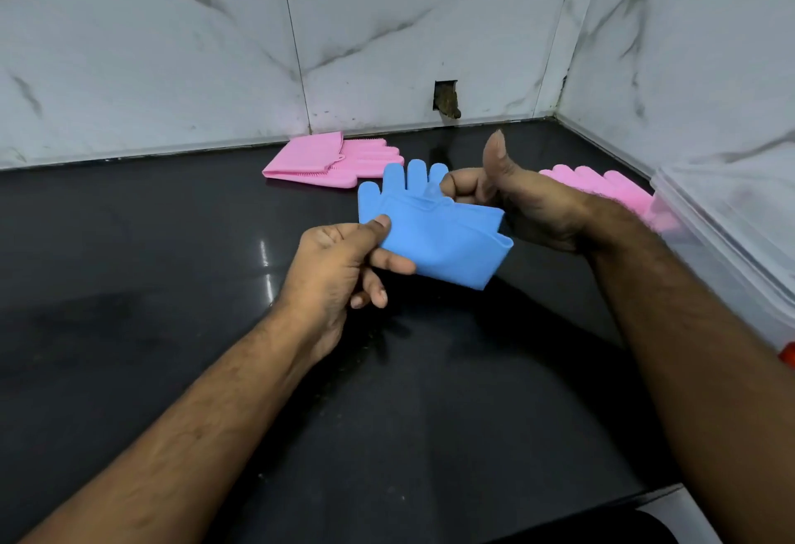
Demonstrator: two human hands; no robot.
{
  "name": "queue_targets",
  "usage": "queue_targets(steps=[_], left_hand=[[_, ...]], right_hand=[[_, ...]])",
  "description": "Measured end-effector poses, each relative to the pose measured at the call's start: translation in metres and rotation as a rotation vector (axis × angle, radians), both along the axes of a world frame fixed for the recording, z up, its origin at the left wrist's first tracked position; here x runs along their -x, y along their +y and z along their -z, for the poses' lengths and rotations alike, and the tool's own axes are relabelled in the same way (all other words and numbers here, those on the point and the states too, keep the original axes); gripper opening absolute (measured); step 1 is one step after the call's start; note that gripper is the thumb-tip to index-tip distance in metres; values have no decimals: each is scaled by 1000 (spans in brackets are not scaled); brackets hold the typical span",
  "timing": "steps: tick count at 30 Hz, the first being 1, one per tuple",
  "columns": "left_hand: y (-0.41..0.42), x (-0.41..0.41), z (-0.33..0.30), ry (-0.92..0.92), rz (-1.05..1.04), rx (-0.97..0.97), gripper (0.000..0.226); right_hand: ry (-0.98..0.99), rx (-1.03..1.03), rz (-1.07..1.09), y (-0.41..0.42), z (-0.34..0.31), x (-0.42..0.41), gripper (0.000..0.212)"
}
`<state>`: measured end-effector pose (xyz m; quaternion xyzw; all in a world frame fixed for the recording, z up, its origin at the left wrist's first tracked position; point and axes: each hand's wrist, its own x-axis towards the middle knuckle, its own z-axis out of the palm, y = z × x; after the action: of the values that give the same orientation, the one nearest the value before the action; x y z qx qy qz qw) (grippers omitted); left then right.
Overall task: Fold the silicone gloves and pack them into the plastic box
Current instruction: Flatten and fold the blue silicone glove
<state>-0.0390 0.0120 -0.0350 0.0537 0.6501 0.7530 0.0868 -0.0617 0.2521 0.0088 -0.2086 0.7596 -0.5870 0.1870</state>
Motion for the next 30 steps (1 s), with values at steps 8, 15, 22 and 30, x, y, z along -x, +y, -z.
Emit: queue_targets(steps=[8,15,22,30], left_hand=[[-6,5,-3,-25,-132,-50,30],[-19,3,-3,525,-373,802,56],[-25,3,-8,561,-67,585,26],[-11,0,-2,600,17,661,34]], right_hand=[[121,-146,3,1,12,6,61],[204,-236,151,1,17,17,35],[282,-180,175,-7,15,13,19],[296,-119,219,-3,8,7,3]])
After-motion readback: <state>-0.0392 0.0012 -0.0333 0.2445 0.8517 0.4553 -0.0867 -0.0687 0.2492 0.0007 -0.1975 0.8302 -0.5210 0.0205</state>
